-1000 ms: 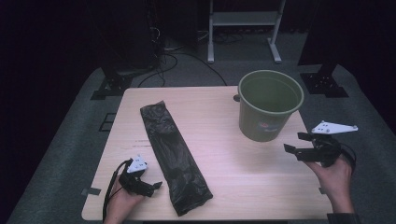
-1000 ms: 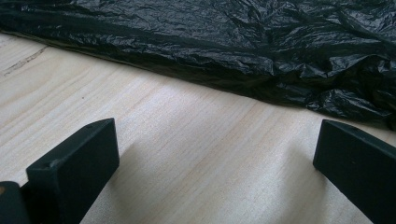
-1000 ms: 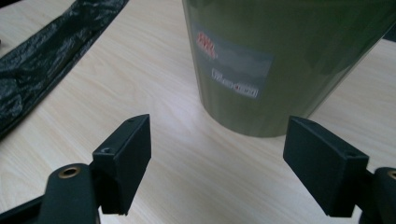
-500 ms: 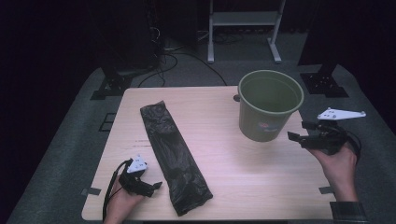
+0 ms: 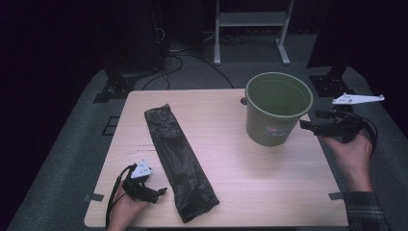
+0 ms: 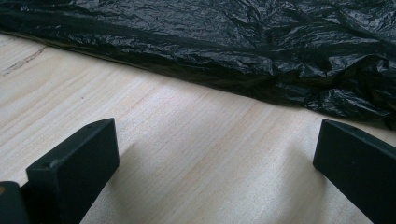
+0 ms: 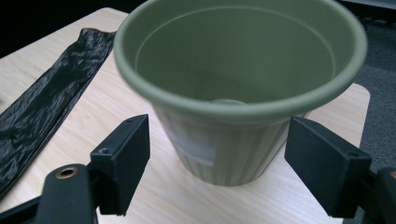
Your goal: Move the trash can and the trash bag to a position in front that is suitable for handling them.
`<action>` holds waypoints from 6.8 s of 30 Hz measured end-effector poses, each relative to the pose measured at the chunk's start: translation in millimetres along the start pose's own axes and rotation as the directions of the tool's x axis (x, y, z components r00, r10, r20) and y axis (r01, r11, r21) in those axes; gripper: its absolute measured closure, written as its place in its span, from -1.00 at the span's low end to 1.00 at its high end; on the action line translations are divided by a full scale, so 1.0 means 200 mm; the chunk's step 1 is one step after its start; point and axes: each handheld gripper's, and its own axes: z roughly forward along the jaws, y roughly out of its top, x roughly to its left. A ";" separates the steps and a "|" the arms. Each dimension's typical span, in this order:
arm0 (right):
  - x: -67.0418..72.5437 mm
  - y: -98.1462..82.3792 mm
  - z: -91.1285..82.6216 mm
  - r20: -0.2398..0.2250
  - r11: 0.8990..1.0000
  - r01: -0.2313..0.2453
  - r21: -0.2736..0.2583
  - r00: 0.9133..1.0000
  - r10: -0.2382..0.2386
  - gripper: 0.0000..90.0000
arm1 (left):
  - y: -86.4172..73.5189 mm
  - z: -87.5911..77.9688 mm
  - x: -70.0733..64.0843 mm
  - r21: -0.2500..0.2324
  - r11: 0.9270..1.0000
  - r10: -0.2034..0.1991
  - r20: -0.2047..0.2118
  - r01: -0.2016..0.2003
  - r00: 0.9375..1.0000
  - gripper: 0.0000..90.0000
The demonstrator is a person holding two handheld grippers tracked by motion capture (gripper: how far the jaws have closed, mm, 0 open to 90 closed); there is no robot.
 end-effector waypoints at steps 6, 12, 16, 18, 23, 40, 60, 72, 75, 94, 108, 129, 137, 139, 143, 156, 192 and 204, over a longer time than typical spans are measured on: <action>-0.06 0.06 0.03 0.021 1.000 -0.020 0.005 1.000 0.020 -0.55 | 0.00 0.00 0.00 0.000 1.000 -0.001 0.000 0.001 1.000 -1.00; -0.14 0.12 0.09 0.041 0.998 -0.052 0.021 0.998 0.051 -0.59 | 0.00 0.00 0.00 -0.001 1.000 0.001 -0.001 -0.001 1.000 -1.00; -0.18 0.13 0.14 0.074 0.998 -0.066 0.024 0.995 0.064 -0.67 | 0.00 0.00 0.00 -0.002 1.000 0.001 -0.001 -0.001 1.000 -1.00; -0.20 0.14 0.16 0.085 0.997 -0.076 0.026 0.994 0.074 -0.71 | 0.00 0.00 0.00 -0.001 1.000 0.002 -0.001 -0.002 1.000 -1.00; -0.23 0.15 0.20 0.088 0.996 -0.083 0.023 0.993 0.081 -0.79 | 0.00 0.00 0.00 -0.002 1.000 0.003 0.002 -0.003 1.000 -1.00; -0.33 0.16 0.38 0.031 0.982 -0.114 0.152 0.993 0.111 -0.92 | 0.00 0.00 0.00 -0.002 1.000 0.007 0.006 -0.007 1.000 -1.00; -0.27 0.14 0.40 -0.059 0.978 -0.070 0.198 0.995 0.084 -0.93 | 0.00 0.00 0.00 -0.002 1.000 0.008 0.009 -0.008 1.000 -1.00; -0.14 0.11 0.38 -0.135 0.978 -0.032 0.204 0.989 0.061 -0.89 | 0.00 0.00 0.00 -0.002 1.000 0.008 0.009 -0.008 1.000 -1.00; -0.10 0.10 0.37 -0.156 0.978 -0.019 0.205 0.986 0.052 -0.89 | 0.00 0.00 0.00 -0.002 1.000 0.008 0.009 -0.008 1.000 -1.00; 0.16 0.06 0.38 -0.288 0.976 0.079 0.201 0.957 -0.019 -0.89 | 0.00 0.00 0.00 -0.003 1.000 0.008 0.009 -0.008 1.000 -1.00; 0.31 0.03 0.39 -0.386 0.973 0.132 0.191 0.921 -0.049 -0.90 | 0.00 0.00 0.00 -0.004 1.000 0.006 0.009 -0.006 1.000 -1.00; 0.50 0.03 0.41 -0.451 0.958 0.213 0.192 0.886 -0.107 -0.91 | 0.00 0.00 0.00 -0.002 1.000 0.007 0.010 -0.007 1.000 -1.00; 0.47 0.04 0.35 -0.440 0.971 0.185 0.153 0.892 -0.101 -0.91 | 0.00 0.00 0.00 -0.002 1.000 0.007 0.010 -0.007 1.000 -1.00; 0.45 0.05 0.32 -0.424 0.976 0.173 0.136 0.900 -0.100 -0.91 | 0.00 0.00 0.00 -0.001 1.000 0.007 0.010 -0.007 1.000 -1.00; 0.40 0.04 0.24 -0.416 0.986 0.134 0.100 0.906 -0.081 -0.91 | 0.00 0.00 0.00 -0.001 1.000 0.007 0.010 -0.007 1.000 -1.00; 0.24 -0.14 0.05 -0.346 0.998 0.053 0.042 0.938 -0.035 -0.90 | 0.00 0.00 0.00 -0.003 1.000 0.007 0.009 -0.007 1.000 -1.00; 0.13 -0.88 0.32 -0.070 0.987 0.063 0.150 0.996 -0.053 -0.87 | 0.01 -0.01 -0.02 -0.008 1.000 0.002 0.048 -0.002 0.999 -1.00; 0.15 -0.90 0.34 -0.054 0.982 0.095 0.163 0.995 -0.087 -0.78 | 0.12 -0.05 -0.08 -0.071 0.997 0.022 0.085 -0.016 0.996 -0.92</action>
